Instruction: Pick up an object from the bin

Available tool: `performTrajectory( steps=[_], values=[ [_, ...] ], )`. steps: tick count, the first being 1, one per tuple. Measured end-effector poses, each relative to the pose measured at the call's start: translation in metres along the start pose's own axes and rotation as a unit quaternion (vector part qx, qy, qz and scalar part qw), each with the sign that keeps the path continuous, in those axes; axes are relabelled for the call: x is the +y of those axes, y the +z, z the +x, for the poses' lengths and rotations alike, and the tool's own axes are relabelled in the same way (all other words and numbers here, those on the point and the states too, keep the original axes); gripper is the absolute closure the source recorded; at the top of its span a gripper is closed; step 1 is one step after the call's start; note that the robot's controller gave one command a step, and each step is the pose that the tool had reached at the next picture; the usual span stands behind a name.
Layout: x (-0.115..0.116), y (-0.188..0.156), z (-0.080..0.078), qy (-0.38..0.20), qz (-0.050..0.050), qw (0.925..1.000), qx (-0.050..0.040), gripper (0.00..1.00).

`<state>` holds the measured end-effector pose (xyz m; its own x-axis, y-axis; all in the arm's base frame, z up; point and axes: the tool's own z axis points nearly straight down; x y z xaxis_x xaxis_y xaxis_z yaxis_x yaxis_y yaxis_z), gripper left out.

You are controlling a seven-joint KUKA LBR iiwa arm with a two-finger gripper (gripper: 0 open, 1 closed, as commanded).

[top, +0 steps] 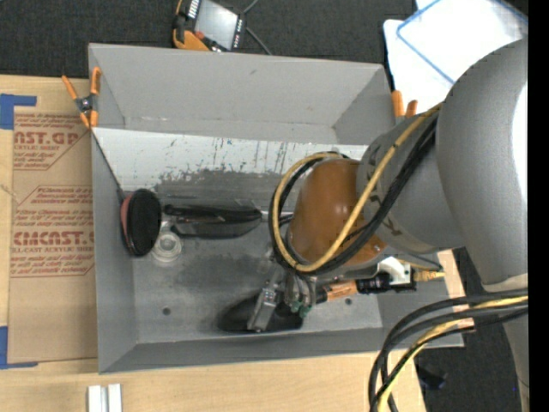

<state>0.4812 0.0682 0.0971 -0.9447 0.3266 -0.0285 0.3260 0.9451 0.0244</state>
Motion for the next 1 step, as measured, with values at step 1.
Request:
performTrajectory(
  steps=[1],
  values=[
    [-0.0346,0.0269,-0.0351,0.064,0.004,0.9979,-0.0054,1.0]
  ],
)
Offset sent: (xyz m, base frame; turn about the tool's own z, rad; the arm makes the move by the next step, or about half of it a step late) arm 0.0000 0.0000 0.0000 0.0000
